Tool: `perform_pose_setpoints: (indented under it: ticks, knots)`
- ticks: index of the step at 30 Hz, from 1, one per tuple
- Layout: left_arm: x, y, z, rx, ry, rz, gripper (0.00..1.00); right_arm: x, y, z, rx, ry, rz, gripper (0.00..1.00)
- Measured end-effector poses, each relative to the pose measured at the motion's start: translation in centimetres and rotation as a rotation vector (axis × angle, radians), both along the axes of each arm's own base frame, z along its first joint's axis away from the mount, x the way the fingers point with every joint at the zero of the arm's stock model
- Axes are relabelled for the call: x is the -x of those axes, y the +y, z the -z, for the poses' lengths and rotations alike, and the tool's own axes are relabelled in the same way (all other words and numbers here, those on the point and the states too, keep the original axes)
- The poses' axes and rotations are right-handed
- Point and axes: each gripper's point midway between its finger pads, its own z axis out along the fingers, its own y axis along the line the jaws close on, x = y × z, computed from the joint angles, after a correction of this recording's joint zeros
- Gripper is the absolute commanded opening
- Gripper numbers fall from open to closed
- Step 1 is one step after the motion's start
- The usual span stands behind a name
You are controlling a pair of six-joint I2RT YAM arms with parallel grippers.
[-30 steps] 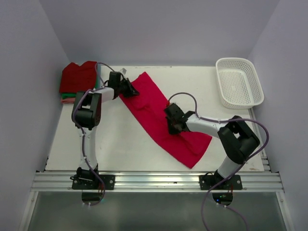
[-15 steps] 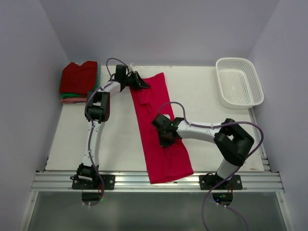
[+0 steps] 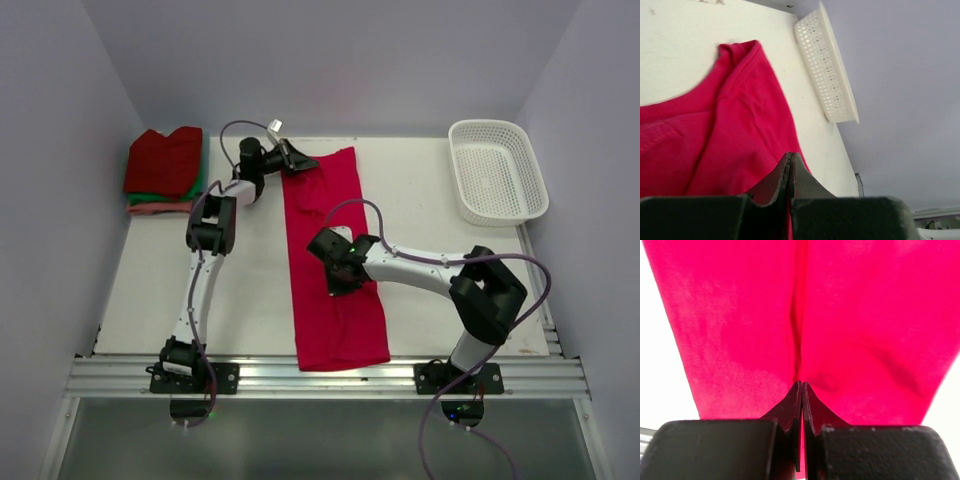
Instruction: Fold and stack the t-shirts
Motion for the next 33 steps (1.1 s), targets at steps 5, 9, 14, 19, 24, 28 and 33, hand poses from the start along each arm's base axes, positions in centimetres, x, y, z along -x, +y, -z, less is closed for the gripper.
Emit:
perform_pose_setpoints:
  ticks: [5, 9, 14, 19, 24, 28, 33]
  knots:
    - [1.6, 1.8, -6.2, 0.084, -0.095, 0.002, 0.1, -2.0, -0.1, -3.3, -0.018, -0.123, 0.005, 0.13]
    - [4.0, 3.8, -14.7, 0.049, -0.217, -0.039, 0.11, -4.7, 0.2, -6.5, -0.042, -0.23, 0.015, 0.38]
    - [8.7, 6.2, -23.8, -0.094, -0.406, -0.195, 0.07, -10.8, -2.2, -8.7, -0.061, -0.315, 0.104, 0.56]
    - [11.0, 6.2, -18.2, -0.227, -0.322, -0.231, 0.0, -21.5, -5.3, -8.5, -0.067, -0.358, 0.235, 0.0]
    - [14.0, 6.5, -5.1, -0.37, -0.009, -0.199, 0.0, -30.9, -4.3, -5.5, -0.088, -0.355, 0.238, 0.0]
    - [15.7, 7.2, -1.0, -0.435, 0.105, -0.198, 0.0, -34.0, -2.0, -2.0, -0.149, -0.316, 0.175, 0.0]
    - [15.2, 7.6, -0.6, -0.466, 0.09, -0.222, 0.0, -34.3, -0.9, 0.6, -0.222, -0.25, 0.136, 0.0]
